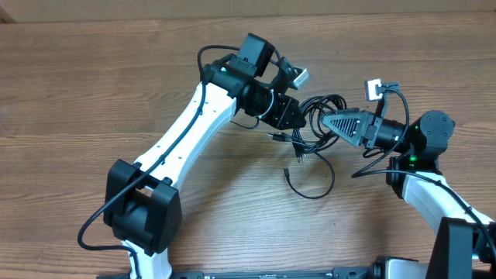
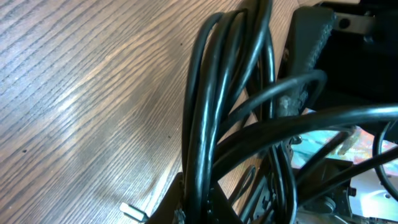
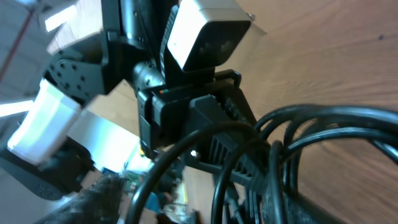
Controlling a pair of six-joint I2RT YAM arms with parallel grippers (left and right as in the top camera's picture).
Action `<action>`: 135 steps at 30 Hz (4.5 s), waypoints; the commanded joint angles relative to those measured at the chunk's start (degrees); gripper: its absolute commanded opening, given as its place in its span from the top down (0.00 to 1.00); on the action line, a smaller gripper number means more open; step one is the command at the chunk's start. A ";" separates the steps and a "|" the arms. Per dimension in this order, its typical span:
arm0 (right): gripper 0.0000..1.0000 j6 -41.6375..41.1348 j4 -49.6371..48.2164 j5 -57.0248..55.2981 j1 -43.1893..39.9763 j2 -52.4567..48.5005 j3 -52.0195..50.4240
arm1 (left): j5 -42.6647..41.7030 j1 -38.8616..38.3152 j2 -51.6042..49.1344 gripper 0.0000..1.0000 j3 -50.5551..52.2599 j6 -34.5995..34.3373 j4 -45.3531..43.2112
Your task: Untangle cables
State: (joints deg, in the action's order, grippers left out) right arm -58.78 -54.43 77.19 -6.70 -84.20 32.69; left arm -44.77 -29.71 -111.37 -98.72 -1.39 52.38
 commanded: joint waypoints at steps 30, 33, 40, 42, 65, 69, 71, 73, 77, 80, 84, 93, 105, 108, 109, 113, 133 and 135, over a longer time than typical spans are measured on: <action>0.96 -2.49 2.89 12.74 0.33 0.15 0.35 | 21.86 0.11 0.11 0.96 -0.74 -7.02 -5.33; 0.96 -2.49 2.78 12.74 0.33 0.15 0.35 | 25.27 0.11 0.11 0.96 -0.74 -8.66 -5.27; 0.96 -2.43 2.71 12.74 0.33 0.15 0.37 | 26.34 0.11 0.11 0.96 -0.74 -9.25 -5.22; 0.89 -2.23 2.69 12.72 0.33 0.15 0.37 | 26.05 0.11 0.11 0.96 -0.74 -10.23 -4.90; 0.00 9.88 3.52 5.75 0.22 -0.35 0.35 | 11.41 0.11 0.11 0.96 -0.74 -7.04 1.22; 0.00 12.35 5.97 5.05 0.22 -0.72 0.35 | 11.28 0.11 0.11 0.96 -0.74 -6.36 1.62; 0.00 12.44 6.36 4.68 0.20 -0.72 0.37 | 11.54 0.15 0.11 0.96 -0.74 -4.87 1.99; 0.00 12.41 6.34 4.42 0.20 -0.72 0.39 | 13.27 0.28 0.11 0.96 -0.74 -4.79 2.51; 0.00 12.44 6.34 3.58 0.20 -0.72 0.39 | 16.00 1.14 0.11 0.96 -0.74 -4.79 3.41; 0.00 12.55 6.38 2.45 0.20 -0.72 0.39 | 14.36 2.34 0.11 0.96 -0.74 -4.79 3.56; 0.00 14.40 7.08 0.79 0.20 -0.72 0.39 | 9.31 3.89 0.11 0.96 -0.74 -4.74 3.50; 0.00 19.89 14.71 -1.25 0.33 -0.72 0.37 | 3.23 2.64 0.11 0.96 -0.74 -4.83 1.51; 0.04 19.89 14.71 0.72 0.33 -0.72 0.37 | 10.88 -0.35 0.11 0.96 -0.74 -5.46 -0.37; 0.20 19.89 14.71 1.57 0.33 -0.72 0.37 | 10.86 -0.76 0.11 0.96 -0.74 -7.04 -1.97; 0.26 19.89 14.71 2.01 0.33 -0.72 0.37 | 10.91 -0.85 0.11 0.96 -0.74 -7.78 -2.47; 0.40 19.89 14.73 3.04 0.44 -0.72 0.37 | 10.84 -1.16 0.11 0.96 -0.74 -9.42 -4.28; 0.96 20.04 15.50 2.36 1.51 -0.72 0.37 | 17.03 -4.07 0.11 0.96 -0.74 -10.45 -4.31; 0.96 20.09 16.85 2.34 1.51 -0.72 0.37 | 19.89 -3.98 0.11 0.96 -0.74 -10.47 -3.91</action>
State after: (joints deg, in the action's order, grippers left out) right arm -38.96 -38.22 79.09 -5.52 -84.73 32.69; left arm -30.04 -33.41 -111.37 -98.72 -11.05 48.27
